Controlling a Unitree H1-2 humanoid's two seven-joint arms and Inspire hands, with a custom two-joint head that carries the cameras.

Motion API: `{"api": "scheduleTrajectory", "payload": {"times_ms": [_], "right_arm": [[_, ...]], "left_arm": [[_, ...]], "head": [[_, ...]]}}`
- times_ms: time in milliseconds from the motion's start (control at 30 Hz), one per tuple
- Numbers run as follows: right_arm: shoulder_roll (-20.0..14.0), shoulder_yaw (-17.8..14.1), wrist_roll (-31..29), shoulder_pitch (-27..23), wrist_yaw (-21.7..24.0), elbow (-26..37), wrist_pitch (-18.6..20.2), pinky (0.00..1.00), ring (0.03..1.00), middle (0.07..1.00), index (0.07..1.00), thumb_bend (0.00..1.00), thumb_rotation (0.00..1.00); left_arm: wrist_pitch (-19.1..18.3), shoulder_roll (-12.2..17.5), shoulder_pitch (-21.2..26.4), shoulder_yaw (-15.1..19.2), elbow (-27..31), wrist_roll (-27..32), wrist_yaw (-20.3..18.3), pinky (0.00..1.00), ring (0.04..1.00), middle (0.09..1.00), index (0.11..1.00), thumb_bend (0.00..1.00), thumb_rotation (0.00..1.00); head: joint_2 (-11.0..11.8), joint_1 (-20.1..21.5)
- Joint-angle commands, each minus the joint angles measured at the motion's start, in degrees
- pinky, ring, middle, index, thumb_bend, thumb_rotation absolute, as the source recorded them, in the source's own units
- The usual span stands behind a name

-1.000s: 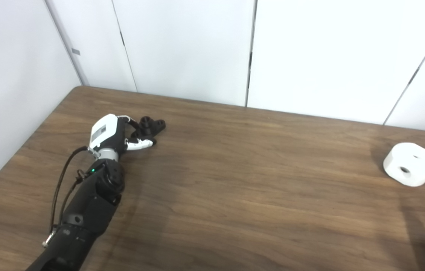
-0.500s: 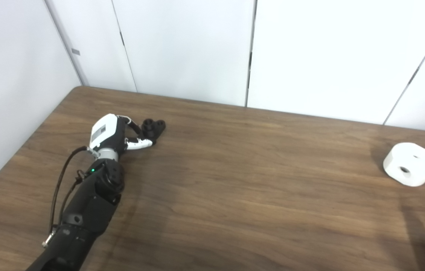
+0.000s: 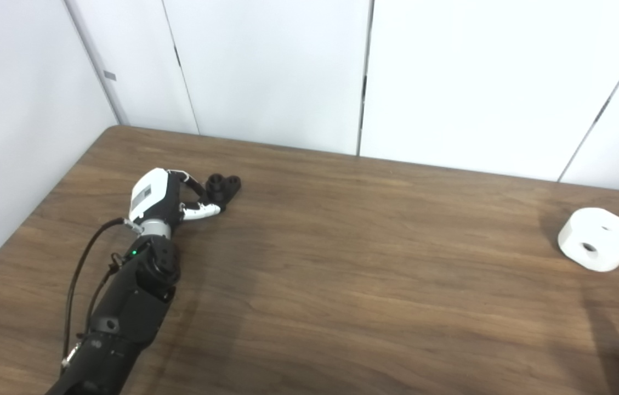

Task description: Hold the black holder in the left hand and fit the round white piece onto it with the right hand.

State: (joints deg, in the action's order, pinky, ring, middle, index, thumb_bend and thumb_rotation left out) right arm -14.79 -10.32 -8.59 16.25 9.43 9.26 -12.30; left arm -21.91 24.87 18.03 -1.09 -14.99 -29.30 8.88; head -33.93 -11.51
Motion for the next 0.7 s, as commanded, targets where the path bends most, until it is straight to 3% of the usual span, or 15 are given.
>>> {"api": "scheduleTrajectory", "payload": {"times_ms": [0,333,667], "right_arm": [[1.16,1.13,-0.51,1.40,0.32,-2.07,-0.61,1.00,0.995,0.974,1.000,0.61,1.00],[1.39,1.41,0.45,1.46,-0.01,-1.33,0.43,1.00,0.995,0.972,0.999,0.58,1.00],[2.15,1.95,3.19,1.73,-1.17,0.43,1.53,1.00,0.984,0.955,0.983,0.58,1.00]], "left_arm": [[1.14,0.47,0.84,0.44,3.29,0.33,-0.05,0.90,0.915,0.794,0.486,0.52,0.04],[1.02,-1.40,-3.57,-4.72,13.40,0.10,-7.12,0.84,0.902,0.795,0.487,0.52,0.05],[3.69,-1.70,-8.84,-10.73,20.66,-1.54,-12.20,0.90,0.920,0.822,0.487,0.52,0.04]], "head": [[-0.14,0.21],[-0.76,1.38],[-1.89,3.57]]}}
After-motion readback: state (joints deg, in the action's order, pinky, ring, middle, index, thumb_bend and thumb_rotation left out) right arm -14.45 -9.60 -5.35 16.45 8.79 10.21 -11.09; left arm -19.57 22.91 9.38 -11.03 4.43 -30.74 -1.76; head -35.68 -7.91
